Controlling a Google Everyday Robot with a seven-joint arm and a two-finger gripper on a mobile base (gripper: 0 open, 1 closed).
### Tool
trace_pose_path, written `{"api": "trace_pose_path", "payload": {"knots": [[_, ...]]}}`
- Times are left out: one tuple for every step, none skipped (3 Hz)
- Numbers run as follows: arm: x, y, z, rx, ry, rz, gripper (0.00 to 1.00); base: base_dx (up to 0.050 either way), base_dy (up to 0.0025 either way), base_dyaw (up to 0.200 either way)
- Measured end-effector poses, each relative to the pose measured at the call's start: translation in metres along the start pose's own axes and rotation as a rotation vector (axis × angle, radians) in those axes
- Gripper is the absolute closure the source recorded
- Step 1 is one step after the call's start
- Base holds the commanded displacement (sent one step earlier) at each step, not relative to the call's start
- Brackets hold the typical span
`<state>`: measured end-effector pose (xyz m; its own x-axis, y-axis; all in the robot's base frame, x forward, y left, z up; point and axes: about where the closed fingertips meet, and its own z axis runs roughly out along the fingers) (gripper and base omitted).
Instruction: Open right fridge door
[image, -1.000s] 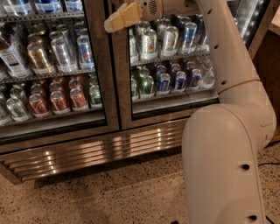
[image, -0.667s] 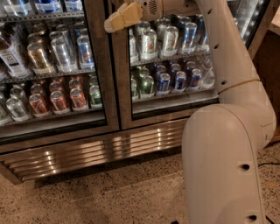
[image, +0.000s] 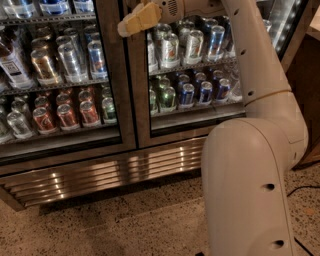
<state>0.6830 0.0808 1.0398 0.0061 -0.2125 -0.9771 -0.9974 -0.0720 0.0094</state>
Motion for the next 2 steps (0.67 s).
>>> {"api": "trace_pose_path", "payload": {"knots": [[0.0,0.0,0.0,0.0,0.0,0.0,0.19,0.0,0.0,0.0],[0.0,0.0,0.0,0.0,0.0,0.0,0.42,0.0,0.0,0.0]]}}
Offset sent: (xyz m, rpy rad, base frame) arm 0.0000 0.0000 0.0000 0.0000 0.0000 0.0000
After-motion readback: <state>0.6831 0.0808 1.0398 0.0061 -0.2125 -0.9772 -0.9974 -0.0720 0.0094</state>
